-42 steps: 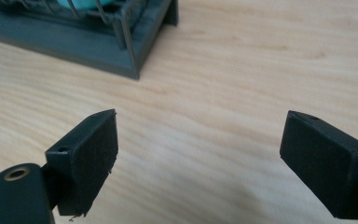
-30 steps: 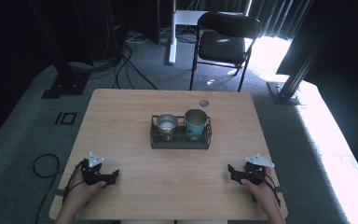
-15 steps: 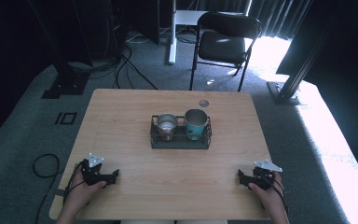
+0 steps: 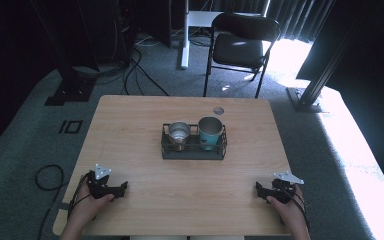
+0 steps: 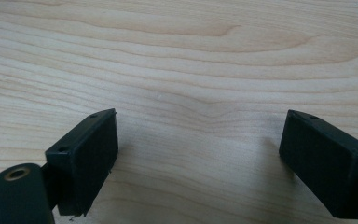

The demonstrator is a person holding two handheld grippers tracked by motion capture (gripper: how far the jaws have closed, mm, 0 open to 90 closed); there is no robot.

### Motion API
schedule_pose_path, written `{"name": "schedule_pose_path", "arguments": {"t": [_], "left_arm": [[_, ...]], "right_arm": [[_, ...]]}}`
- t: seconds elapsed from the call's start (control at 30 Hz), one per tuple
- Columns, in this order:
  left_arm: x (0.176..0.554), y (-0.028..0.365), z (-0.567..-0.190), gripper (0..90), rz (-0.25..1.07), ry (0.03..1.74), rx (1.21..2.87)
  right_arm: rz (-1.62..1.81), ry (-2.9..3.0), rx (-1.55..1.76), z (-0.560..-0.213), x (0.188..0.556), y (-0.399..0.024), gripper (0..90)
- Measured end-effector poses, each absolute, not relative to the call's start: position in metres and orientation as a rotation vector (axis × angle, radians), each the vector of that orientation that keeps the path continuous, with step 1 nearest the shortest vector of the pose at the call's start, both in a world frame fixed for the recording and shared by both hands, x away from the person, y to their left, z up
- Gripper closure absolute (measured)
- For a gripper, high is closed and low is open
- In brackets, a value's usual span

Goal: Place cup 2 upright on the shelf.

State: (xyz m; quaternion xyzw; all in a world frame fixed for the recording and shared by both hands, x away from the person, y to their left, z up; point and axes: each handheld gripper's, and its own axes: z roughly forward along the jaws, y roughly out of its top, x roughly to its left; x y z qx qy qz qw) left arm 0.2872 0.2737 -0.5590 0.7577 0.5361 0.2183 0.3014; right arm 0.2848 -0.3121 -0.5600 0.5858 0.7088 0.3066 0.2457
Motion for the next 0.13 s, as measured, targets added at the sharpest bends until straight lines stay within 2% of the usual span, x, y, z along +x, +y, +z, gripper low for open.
{"name": "schedule_pose_path", "arguments": {"t": [0.13], "left_arm": [[0.2872, 0.2737, -0.5589, 2.7, 0.579, 1.422, 2.010]], "right_arm": [[0.837, 1.934, 1.599, -0.5599, 0.2849, -0.3122, 11.0]]}}
